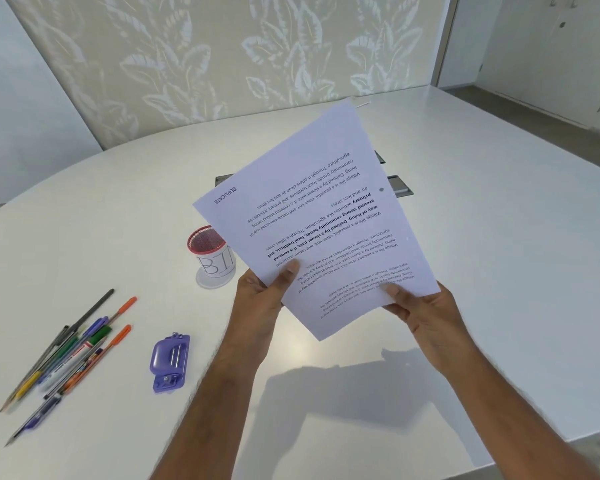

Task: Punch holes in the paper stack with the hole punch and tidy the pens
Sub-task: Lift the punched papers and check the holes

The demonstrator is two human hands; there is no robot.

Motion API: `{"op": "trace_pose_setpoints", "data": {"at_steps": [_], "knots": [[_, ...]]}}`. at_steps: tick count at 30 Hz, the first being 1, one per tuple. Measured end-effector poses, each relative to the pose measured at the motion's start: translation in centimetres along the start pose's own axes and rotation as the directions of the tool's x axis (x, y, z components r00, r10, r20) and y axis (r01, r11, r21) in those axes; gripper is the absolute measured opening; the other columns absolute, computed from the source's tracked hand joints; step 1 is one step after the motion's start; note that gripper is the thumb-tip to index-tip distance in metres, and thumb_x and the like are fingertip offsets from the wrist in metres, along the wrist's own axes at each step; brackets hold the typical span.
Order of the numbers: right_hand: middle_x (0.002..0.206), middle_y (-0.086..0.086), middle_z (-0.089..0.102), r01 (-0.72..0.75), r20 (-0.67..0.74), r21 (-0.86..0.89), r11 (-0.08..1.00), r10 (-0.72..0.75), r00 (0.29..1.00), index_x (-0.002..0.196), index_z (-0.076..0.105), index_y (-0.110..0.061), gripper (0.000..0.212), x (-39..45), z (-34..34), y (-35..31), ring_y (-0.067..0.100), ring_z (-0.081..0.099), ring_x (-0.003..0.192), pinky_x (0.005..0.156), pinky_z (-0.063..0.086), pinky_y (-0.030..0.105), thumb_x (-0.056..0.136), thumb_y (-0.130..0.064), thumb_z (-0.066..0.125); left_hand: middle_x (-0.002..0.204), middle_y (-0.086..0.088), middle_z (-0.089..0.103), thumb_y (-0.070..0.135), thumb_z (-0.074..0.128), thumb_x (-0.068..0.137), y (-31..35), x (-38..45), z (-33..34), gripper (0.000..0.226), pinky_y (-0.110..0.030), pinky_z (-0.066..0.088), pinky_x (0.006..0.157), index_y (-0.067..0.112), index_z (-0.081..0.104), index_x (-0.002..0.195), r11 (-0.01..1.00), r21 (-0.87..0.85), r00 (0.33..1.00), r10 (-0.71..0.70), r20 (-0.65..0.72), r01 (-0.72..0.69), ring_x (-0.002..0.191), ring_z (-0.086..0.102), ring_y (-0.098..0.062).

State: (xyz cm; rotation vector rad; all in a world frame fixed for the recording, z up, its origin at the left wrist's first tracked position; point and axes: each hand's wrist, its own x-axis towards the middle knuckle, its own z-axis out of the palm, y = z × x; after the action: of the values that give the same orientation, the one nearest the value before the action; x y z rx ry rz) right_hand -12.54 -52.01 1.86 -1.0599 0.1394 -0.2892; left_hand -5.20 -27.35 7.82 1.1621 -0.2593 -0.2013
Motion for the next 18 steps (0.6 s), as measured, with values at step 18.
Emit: {"op": "trace_pose_setpoints", "data": {"at_steps": [18], "knots": [[0.12,0.0,0.08,0.256,-0.207,-0.226,0.94,-0.304,0.93,0.115,0.076,-0.023,0.028,1.0,-2.2,-3.8,0.018,0.073,0.108,0.093,0.059,0.035,0.088,-0.026,0.083,0.108,-0.008,0.082,0.014,0.078,0.09,0.3,0.7,-3.9,0.015,-0.03,0.062,0.084,0.021,0.079,0.104,0.984,0.174,0.989,0.049,-0.142,-0.024,0.094,0.076,-0.019]]}}
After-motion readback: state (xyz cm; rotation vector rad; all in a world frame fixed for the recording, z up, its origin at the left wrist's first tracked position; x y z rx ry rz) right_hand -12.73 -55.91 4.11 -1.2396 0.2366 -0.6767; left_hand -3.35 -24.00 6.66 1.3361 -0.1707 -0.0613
